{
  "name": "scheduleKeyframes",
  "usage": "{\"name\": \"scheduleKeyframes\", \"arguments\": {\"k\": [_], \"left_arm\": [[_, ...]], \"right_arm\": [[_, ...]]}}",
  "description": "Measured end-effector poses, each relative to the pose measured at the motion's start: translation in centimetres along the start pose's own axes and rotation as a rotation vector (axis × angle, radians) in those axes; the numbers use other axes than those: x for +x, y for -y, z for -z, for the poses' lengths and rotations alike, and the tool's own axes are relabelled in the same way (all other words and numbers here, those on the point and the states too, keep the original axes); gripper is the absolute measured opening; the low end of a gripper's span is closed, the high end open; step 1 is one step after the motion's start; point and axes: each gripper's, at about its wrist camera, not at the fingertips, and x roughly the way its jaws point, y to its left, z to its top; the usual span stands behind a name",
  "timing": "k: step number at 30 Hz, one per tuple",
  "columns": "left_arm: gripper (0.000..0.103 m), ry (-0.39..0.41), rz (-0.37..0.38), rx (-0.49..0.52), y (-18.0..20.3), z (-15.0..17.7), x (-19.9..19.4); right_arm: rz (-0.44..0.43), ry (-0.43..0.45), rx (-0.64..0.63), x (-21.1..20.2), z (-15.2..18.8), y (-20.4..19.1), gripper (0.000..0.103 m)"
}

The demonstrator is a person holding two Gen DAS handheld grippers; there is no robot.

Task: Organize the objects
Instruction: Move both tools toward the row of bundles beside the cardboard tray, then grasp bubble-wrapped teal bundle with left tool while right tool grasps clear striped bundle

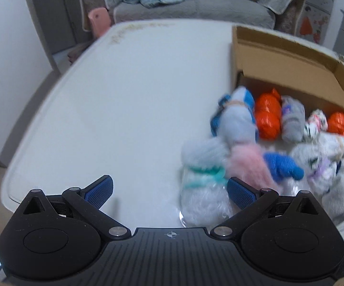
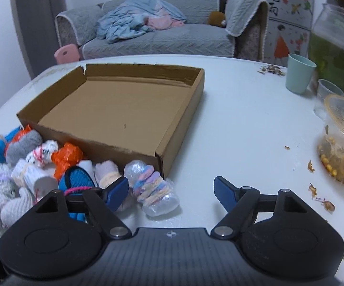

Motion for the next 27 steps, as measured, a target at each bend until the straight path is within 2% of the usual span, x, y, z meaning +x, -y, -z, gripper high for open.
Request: {"name": "scheduleKeyframes", "arguments": {"k": [3,5,8,12,14,17,18,19,27], "left_arm": [[0.102,-0.033,-0.036,0.019,0.0,0.1,1.3],[0.103,-0.035,-0.041,0.013,-0.3,0.0,1.7],[0.102,-0.032,-0.047,0.0,-0.9,-0.5,2.1],[0.102,-0.024,-0.005,-0.016,-1.7,-0.7,2.5],[0.101,-0.017,0.026,-0.028,-2.1,-0.7,2.6],[0.084,0.022,0.047,-0.04,-2.4,-0.6,2.2],[0.067,0.038,0.052,-0.031,-2.4,-0.6,1.9],[0.044,0.05,0.058,-0.025,-2.3,-0.6,1.6],[0.044,0.08,0.057,-0.039,-2.9,-0.6,1.2]], "right_arm": [[0.002,-0.02,-0.044,0.6,0.2,-0.4,0.066],[-0.017,-0.036,-0.062,1.0,0.3,-0.5,0.053],[-0.027,-0.059,-0.08,1.6,0.2,-0.6,0.048],[-0.061,-0.054,-0.089,1.7,0.6,-0.4,0.042],[-0.08,-0.046,-0.095,1.4,0.8,-0.5,0.029],[-0.097,-0.043,-0.112,1.1,1.1,-0.8,0.024],[-0.101,-0.04,-0.114,0.9,1.2,-0.7,0.023],[-0.111,-0.039,-0.114,0.6,1.4,-0.9,0.019],[-0.128,-0.015,-0.087,-0.5,0.8,0.1,0.019]]}}
